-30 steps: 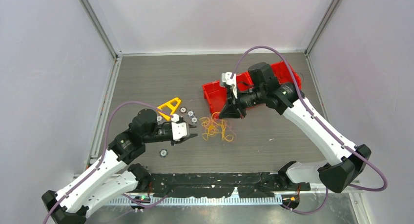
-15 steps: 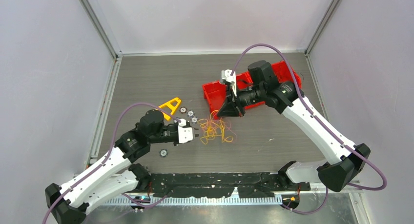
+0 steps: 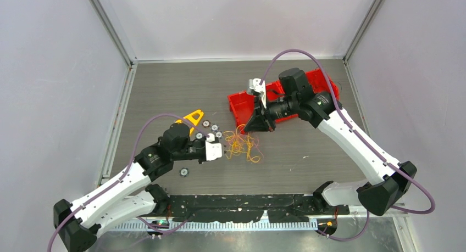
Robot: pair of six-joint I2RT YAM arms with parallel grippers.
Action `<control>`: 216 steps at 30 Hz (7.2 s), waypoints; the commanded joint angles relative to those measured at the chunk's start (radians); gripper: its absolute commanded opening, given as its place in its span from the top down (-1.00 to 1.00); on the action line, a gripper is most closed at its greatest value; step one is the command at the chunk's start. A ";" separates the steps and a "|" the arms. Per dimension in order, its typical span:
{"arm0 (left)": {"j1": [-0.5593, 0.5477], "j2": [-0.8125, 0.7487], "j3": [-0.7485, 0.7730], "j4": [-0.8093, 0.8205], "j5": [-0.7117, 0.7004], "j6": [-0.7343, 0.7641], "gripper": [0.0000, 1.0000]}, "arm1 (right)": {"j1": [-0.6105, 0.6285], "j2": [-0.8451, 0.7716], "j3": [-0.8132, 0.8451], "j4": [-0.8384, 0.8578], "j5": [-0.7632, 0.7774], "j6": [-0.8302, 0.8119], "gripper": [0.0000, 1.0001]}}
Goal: Untangle the cables
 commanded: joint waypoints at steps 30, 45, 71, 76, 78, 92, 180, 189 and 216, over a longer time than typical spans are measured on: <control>-0.003 -0.062 0.211 0.032 0.049 -0.369 1.00 | -0.010 0.036 -0.198 0.095 0.384 -0.128 0.89; 0.065 -0.005 0.568 0.052 0.104 -0.613 1.00 | -0.036 0.127 -0.382 0.167 0.558 -0.199 0.89; 0.067 0.198 0.782 0.119 -0.030 -0.778 1.00 | 0.004 -0.326 -0.569 0.812 0.221 0.261 -0.90; 0.071 0.217 0.830 0.123 -0.040 -0.821 1.00 | 0.141 -0.194 -0.656 1.032 0.322 0.266 -0.94; 0.072 0.220 0.844 0.126 -0.047 -0.835 1.00 | 0.175 -0.148 -0.704 1.112 0.336 0.260 -0.98; 0.135 0.286 1.122 0.150 -0.036 -0.929 1.00 | 0.223 -0.015 -0.842 1.151 0.443 0.259 0.86; 0.249 0.757 1.120 0.457 0.078 -0.879 1.00 | -0.179 -0.382 -0.329 0.257 0.264 0.126 -0.90; 0.250 0.842 1.367 0.380 0.075 -0.870 1.00 | -0.247 -0.405 -0.292 0.257 0.209 0.134 -0.91; 0.294 0.941 1.076 0.496 0.159 -0.856 1.00 | -0.363 -0.407 -0.312 0.277 0.159 0.183 -0.91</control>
